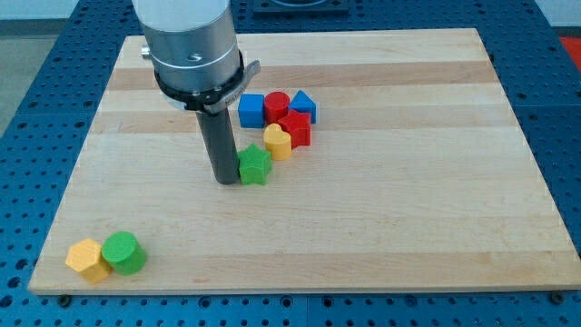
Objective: Place the yellow hexagon left to green circle
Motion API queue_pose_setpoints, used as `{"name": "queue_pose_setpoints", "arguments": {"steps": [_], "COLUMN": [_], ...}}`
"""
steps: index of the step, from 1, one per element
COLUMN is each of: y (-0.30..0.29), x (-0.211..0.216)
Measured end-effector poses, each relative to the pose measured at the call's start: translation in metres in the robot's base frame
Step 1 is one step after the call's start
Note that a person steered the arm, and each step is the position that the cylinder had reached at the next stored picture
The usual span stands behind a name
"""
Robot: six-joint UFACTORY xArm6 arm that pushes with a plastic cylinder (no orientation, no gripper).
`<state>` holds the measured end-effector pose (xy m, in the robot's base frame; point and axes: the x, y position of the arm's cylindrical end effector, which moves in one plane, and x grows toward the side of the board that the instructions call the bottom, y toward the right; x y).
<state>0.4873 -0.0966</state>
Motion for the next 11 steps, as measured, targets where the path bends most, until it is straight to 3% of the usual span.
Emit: {"name": "queue_pose_setpoints", "arguments": {"steps": [2, 3, 4, 6, 9, 11], "y": [0.043, 0.026, 0.007, -0.136, -0.183, -0.123], "x": [0.075, 0.13, 0.131, 0.131, 0.129, 0.12]}}
